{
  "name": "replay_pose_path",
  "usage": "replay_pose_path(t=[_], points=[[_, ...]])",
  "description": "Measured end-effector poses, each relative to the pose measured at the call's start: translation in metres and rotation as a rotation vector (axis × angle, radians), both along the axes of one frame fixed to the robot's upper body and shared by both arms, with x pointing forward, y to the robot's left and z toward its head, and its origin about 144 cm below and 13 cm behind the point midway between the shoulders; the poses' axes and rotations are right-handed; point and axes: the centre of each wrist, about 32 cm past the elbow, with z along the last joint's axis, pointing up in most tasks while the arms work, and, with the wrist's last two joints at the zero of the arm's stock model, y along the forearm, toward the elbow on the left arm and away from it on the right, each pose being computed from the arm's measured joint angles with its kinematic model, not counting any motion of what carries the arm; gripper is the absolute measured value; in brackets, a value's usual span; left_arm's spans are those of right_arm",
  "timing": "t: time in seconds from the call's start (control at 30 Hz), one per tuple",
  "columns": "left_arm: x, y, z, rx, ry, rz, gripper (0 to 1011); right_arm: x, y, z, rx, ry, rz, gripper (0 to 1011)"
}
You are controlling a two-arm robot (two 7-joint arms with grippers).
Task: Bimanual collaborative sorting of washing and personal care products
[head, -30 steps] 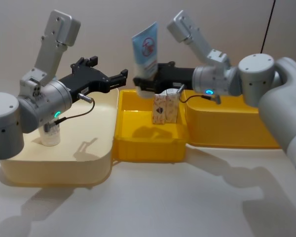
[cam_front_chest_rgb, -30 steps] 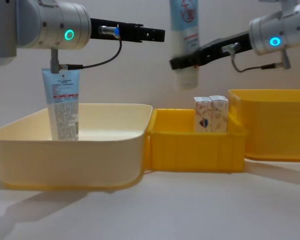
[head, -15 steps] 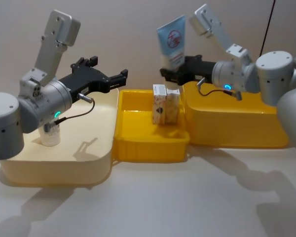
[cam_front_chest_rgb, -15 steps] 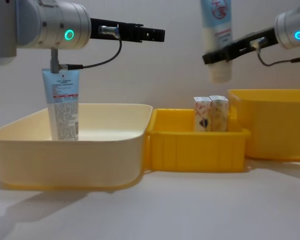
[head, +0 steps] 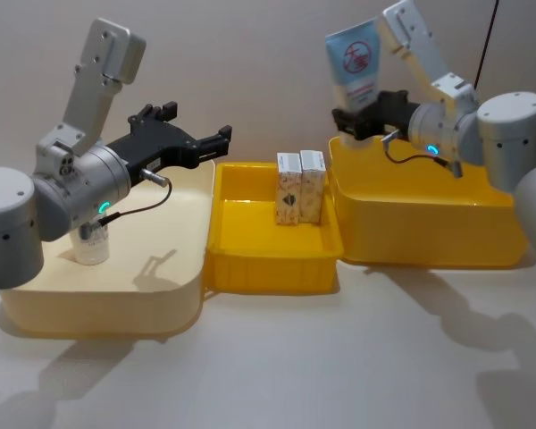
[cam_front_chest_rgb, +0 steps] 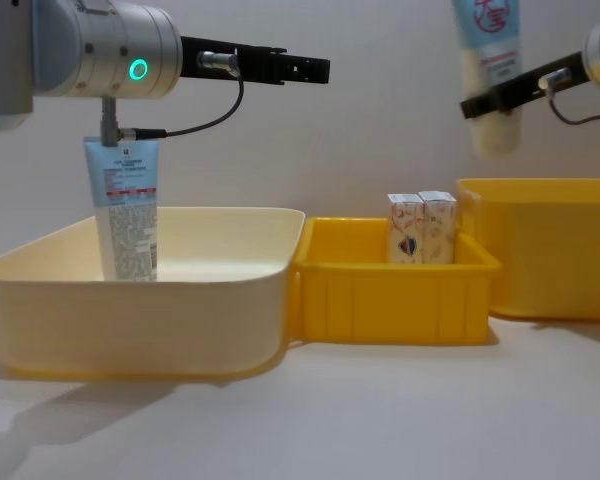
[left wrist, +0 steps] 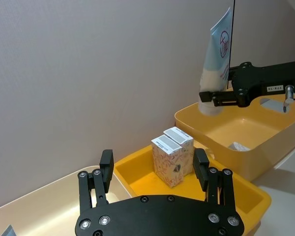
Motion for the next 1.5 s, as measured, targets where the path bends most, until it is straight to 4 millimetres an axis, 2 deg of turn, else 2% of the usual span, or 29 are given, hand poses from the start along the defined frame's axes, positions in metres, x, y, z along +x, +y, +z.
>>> replay_pose_path(t=[0.7,1.27,1.5], points=[[0.000,0.000,0.000,0.000,0.000,0.000,1003,0.002,-0.013,0.000,-0.011,-0.029,-0.343,559],[0.000,0.000,0.000,0.000,0.000,0.000,1003,0.015,-0.025,0.000,-0.022,-0.048,-0.635,559],[0.000,0.000,0.000,0.000,0.000,0.000,1003,0.019,-0.029,-0.001,-0.027,-0.054,-0.704,559]])
